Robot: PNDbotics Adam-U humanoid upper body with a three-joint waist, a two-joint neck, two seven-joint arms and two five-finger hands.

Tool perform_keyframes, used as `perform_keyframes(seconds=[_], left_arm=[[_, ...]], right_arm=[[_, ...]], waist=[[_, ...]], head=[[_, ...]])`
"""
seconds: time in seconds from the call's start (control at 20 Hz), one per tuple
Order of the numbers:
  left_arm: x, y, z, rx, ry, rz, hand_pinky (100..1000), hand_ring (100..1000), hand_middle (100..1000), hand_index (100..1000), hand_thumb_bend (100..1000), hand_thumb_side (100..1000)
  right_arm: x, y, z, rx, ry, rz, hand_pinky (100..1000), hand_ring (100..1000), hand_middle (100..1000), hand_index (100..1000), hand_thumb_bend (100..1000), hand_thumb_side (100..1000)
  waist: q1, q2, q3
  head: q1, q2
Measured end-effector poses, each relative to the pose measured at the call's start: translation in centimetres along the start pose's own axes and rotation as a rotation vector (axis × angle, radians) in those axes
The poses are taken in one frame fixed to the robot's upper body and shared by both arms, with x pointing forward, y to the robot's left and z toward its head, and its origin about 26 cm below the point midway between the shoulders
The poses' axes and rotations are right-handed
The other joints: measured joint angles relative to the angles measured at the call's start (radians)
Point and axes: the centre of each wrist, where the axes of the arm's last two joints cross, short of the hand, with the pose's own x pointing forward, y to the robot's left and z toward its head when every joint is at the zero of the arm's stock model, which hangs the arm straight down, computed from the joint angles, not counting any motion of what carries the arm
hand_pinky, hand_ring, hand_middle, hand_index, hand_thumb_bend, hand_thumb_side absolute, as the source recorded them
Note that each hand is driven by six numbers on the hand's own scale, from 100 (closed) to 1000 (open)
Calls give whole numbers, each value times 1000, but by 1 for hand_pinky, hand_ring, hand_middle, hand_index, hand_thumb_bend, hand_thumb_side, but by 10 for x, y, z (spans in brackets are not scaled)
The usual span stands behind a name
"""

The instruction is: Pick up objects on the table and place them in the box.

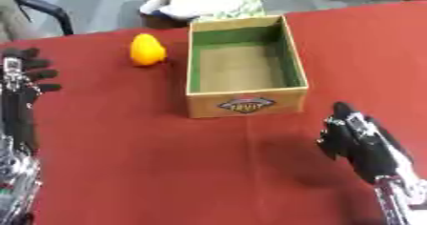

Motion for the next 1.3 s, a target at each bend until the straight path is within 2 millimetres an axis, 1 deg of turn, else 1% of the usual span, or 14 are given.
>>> perform_keyframes(seconds=[0.05, 0.15, 0.2, 0.25, 0.45, 0.5, 0.7, 0.8, 0.85, 0.95, 1.05, 1.15, 1.3], left_arm=[[4, 1, -4, -15, -18, -20, 581, 661, 630, 767, 100, 742], [14, 2, -14, -58, -58, -75, 592, 675, 651, 775, 100, 643], [20, 3, -19, -82, -76, -112, 608, 693, 673, 784, 100, 574], [26, 4, -25, -109, -96, -156, 615, 700, 682, 787, 100, 536], [55, 7, -51, -219, -174, -379, 662, 757, 755, 825, 100, 283], [61, 8, -58, -242, -188, -439, 670, 763, 767, 836, 100, 251], [86, 6, -92, -308, -229, -670, 712, 794, 806, 872, 100, 244], [94, 2, -108, -344, -243, -781, 739, 809, 819, 886, 100, 239], [97, 0, -116, -370, -249, -837, 752, 814, 822, 889, 100, 251], [101, -7, -131, -442, -260, -952, 775, 823, 828, 892, 215, 309], [102, -14, -145, -520, -257, -1077, 785, 826, 831, 895, 265, 346], [98, -19, -159, -578, -224, -1193, 785, 825, 831, 894, 282, 358], [83, -29, -176, -619, -146, -1308, 774, 820, 832, 892, 265, 352]], right_arm=[[0, 0, 0, 2, 1, -1, 100, 100, 100, 100, 100, 800], [0, 1, 0, 7, 2, -2, 100, 100, 100, 100, 100, 798], [0, 1, 0, 9, 2, -2, 100, 100, 100, 100, 100, 798], [0, 1, 0, 11, 2, -2, 100, 100, 100, 100, 100, 799], [0, 1, 0, 13, 2, -1, 100, 100, 100, 100, 100, 802], [0, 1, 0, 14, 3, 0, 100, 100, 100, 100, 100, 803], [-1, 2, 1, 26, 7, -1, 100, 100, 100, 100, 100, 805], [-1, 2, 1, 31, 6, -1, 100, 100, 100, 100, 100, 807], [-1, 2, 1, 32, 7, 0, 100, 100, 100, 100, 100, 808], [-1, 2, 1, 39, 8, 1, 100, 100, 100, 100, 100, 807], [-2, 2, 1, 49, 7, 1, 100, 100, 100, 100, 100, 808], [-2, 2, 1, 55, 6, 2, 100, 100, 100, 100, 100, 808], [-1, 2, 0, 61, 4, 4, 100, 100, 100, 100, 100, 809]], waist=[[1, -2, 0], [2, -4, -2], [2, -5, -2], [2, -7, -3], [7, -11, -11], [8, -13, -14], [9, -15, -21], [11, -15, -25], [13, -15, -28], [15, -15, -30], [15, -15, -33], [16, -13, -34], [16, -9, -40]], head=[[-1, 0], [-2, 0], [-3, 0], [-3, 0], [-7, 0], [-8, 0], [-10, -1], [-10, -3], [-11, -7], [-13, -10], [-14, -13], [-14, -17], [-15, -22]])
